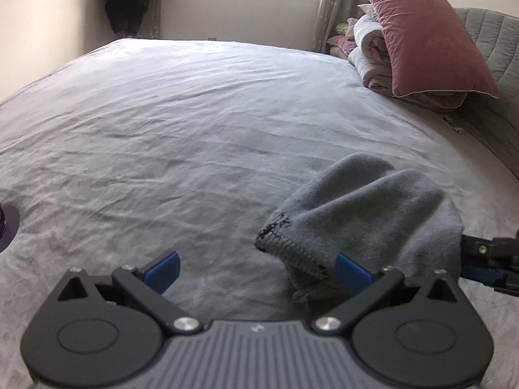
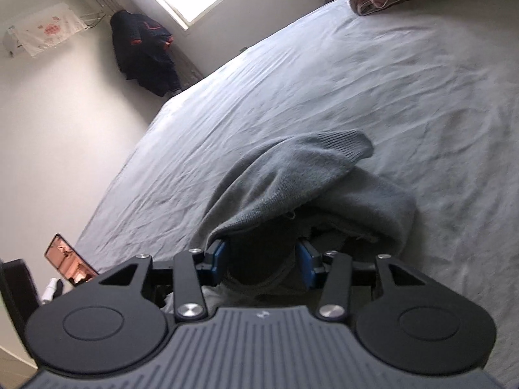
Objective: Fold clothes
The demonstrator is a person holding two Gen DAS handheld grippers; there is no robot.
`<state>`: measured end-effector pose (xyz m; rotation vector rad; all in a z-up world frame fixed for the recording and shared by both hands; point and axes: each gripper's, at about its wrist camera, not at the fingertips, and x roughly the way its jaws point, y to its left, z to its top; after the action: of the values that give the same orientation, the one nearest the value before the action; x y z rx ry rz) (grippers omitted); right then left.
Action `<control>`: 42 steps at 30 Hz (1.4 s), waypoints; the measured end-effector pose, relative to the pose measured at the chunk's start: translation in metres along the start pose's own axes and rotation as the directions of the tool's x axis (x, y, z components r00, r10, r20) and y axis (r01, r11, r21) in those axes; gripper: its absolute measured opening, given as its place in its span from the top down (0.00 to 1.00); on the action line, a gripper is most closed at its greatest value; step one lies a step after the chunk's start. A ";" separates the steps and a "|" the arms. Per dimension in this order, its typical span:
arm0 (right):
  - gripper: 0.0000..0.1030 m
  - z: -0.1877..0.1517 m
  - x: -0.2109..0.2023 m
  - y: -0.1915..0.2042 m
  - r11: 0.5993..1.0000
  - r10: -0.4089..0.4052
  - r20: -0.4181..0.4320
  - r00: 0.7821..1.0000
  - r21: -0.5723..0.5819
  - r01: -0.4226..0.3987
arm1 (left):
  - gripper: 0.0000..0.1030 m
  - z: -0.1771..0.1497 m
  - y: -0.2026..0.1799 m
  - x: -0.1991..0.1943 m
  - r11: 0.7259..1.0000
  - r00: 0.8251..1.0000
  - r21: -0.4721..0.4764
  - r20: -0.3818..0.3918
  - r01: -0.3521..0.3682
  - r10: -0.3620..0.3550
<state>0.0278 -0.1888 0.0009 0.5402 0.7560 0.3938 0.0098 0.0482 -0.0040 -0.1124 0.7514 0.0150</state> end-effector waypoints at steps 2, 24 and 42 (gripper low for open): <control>0.52 -0.001 -0.002 0.003 1.000 0.015 0.008 1.000 -0.005 -0.015 | 0.01 0.000 0.002 0.001 1.000 1.000 -0.002 -0.006 -0.010 0.010; 0.36 -0.006 0.001 0.021 0.992 0.034 0.024 0.999 -0.126 -0.030 | 0.01 -0.003 0.007 0.002 0.999 0.999 0.003 -0.028 -0.047 0.047; 0.95 0.004 -0.009 0.015 0.984 -0.056 0.175 0.983 -0.159 0.085 | 0.01 -0.006 -0.002 0.007 0.999 0.997 0.027 -0.064 -0.041 0.043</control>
<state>0.0227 -0.1829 0.0167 0.3833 0.5705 0.3364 0.0111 0.0457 -0.0134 -0.0733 0.8183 0.0423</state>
